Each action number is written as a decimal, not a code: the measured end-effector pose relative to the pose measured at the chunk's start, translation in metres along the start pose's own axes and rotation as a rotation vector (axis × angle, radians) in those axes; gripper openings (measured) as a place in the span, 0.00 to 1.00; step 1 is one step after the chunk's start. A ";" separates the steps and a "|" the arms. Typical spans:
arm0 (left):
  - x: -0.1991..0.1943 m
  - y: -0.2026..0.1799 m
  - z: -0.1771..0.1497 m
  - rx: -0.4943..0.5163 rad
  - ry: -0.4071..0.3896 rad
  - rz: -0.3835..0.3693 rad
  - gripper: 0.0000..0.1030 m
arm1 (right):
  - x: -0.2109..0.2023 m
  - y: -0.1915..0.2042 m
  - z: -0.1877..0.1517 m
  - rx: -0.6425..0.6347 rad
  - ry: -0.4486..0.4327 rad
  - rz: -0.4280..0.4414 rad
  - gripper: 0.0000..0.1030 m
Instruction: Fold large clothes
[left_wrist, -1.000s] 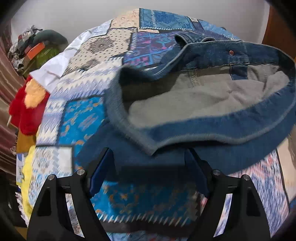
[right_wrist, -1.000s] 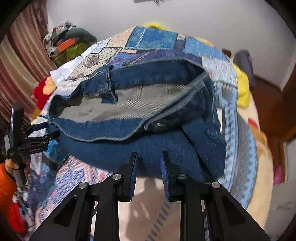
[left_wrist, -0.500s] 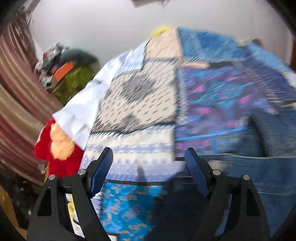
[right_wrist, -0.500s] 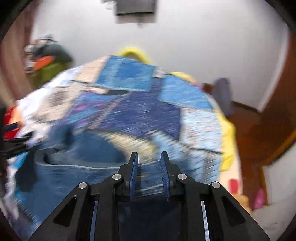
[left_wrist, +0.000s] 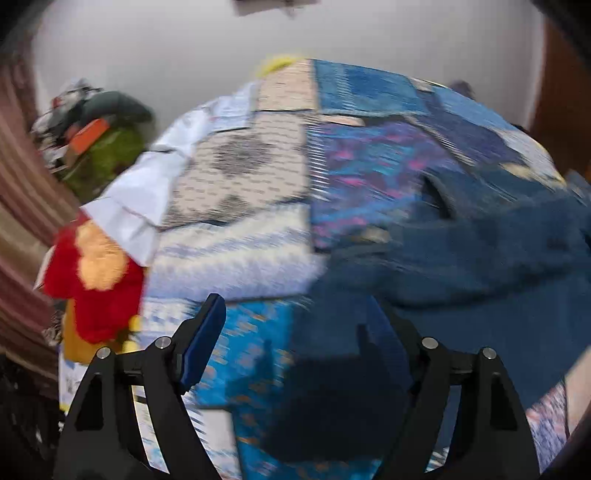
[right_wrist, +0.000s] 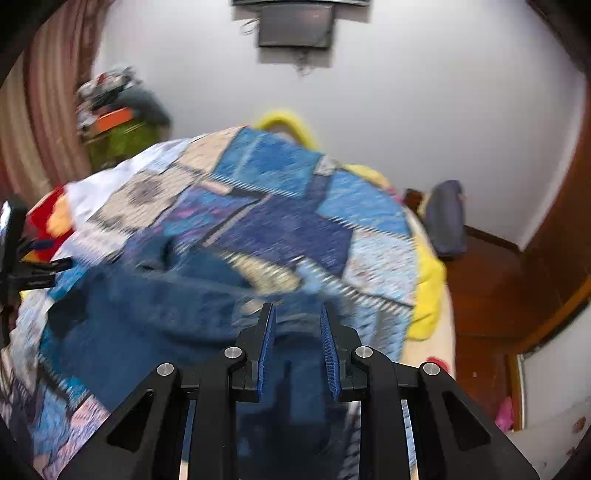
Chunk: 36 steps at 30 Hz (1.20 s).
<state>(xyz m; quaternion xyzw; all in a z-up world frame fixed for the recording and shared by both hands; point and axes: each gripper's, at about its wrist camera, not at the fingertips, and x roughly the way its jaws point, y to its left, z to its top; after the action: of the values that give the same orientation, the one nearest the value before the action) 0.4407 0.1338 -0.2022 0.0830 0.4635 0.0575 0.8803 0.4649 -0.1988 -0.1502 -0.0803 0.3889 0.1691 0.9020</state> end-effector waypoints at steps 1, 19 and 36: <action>0.000 -0.009 -0.003 0.013 0.003 -0.024 0.78 | 0.006 0.007 -0.007 0.003 0.022 0.021 0.20; 0.060 0.019 -0.075 -0.136 0.173 -0.101 1.00 | 0.053 -0.012 -0.085 -0.108 0.207 -0.177 0.22; -0.029 0.000 -0.067 -0.111 -0.029 -0.011 0.92 | -0.027 0.022 -0.055 -0.011 0.009 -0.075 0.87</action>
<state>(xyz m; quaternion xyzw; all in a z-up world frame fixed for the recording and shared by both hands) 0.3686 0.1346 -0.2163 0.0321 0.4473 0.0773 0.8905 0.4026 -0.2001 -0.1687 -0.1005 0.3887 0.1367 0.9056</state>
